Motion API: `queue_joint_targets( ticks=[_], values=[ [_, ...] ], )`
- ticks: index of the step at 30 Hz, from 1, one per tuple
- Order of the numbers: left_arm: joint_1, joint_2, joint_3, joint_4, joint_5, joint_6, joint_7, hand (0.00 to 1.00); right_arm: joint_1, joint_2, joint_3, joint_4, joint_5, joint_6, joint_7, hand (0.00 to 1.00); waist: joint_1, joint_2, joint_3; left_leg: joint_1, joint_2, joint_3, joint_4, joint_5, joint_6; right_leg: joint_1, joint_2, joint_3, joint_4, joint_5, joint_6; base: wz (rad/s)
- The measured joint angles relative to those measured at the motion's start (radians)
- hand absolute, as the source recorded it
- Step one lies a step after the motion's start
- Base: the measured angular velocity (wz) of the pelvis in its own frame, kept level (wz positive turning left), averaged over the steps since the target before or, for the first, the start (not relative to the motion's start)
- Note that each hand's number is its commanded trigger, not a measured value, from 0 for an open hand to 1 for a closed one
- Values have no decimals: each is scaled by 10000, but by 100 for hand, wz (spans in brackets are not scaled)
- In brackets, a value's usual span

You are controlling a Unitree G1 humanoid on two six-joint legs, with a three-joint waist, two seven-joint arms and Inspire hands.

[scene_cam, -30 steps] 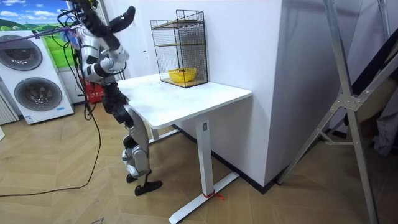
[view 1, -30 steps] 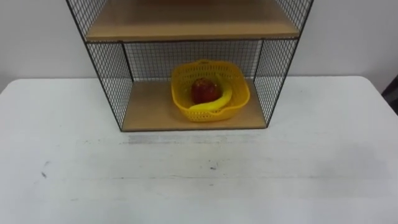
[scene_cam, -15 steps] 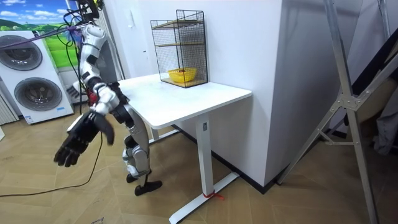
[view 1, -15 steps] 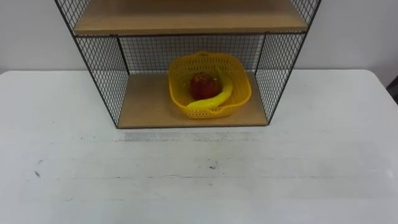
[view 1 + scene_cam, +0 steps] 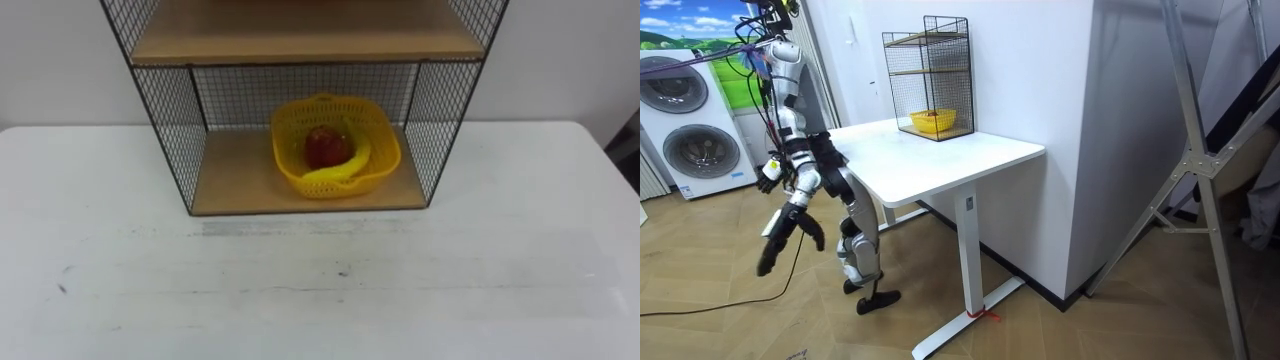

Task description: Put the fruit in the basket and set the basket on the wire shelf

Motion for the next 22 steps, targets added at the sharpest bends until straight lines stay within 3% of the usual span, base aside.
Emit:
queue_joint_targets(
  ticks=[3,5,6,8,9,11,12,14,16,21,22],
  values=[
    [-166,-155,-715,388,2379,702,-1058,0,-582,-55,660,766,-1979,496,979,0,-31,-6,13,187,33,56,-117,18,-28,308,14,-47,-244,164,59,5],
    [-386,-149,-1515,472,5165,1331,-2155,0,-1140,-120,1478,1058,-4244,1022,1943,0,-7,-23,59,421,34,79,-285,52,-78,539,38,-39,-472,282,46,-2],
    [-491,-137,-1741,436,5785,1481,-2406,0,-1264,-154,1755,1075,-4768,1146,2218,0,-14,-19,61,473,35,79,-324,65,-95,595,53,-13,-543,314,41,-6],
    [-1002,-13,-2786,325,8090,2032,-3279,0,-1805,-322,2860,1274,-6842,1562,3341,0,-75,-8,83,534,52,42,-329,122,-166,685,84,-56,-711,377,-17,0],
    [-1154,4,-3047,247,8574,2142,-3464,0,-1895,-355,3070,1267,-7273,1611,3594,0,-86,-4,88,540,49,22,-330,163,-179,698,88,-61,-721,380,-18,7],
    [-1783,21,-4020,-11,10083,2293,-4198,0,-2164,-450,3795,1103,-8516,1799,4484,0,-218,9,205,608,30,-163,-348,375,-113,849,113,-182,-827,391,-21,13],
    [-1739,72,-4308,-105,10431,2212,-4359,0,-2175,-453,3926,1099,-8750,1785,4720,0,-241,-3,234,622,30,-164,-388,393,-119,857,115,-196,-858,403,-19,9],
    [-1759,56,-4898,-222,10857,2574,-4675,0,-2180,-436,4153,794,-9271,1846,5321,0,-238,27,417,600,32,-157,-399,419,-122,818,133,-166,-881,466,15,-3],
    [-1771,3,-4978,-222,10860,2734,-4839,0,-2167,-398,4342,776,-9412,1940,5712,0,-271,59,468,582,40,-151,-401,418,-121,795,150,-135,-894,475,9,-5],
    [-1772,-19,-5174,-220,10874,2768,-5213,0,-2219,-368,4630,777,-9429,1920,6673,0,-278,87,462,531,43,-148,-401,420,-122,747,152,-139,-890,479,9,0],
    [-1773,-30,-5166,-221,10876,2763,-5251,0,-2216,-379,4697,783,-9437,1887,6779,0,-278,28,419,527,42,-164,-401,421,-124,749,148,-164,-886,479,9,0]
  ],
)
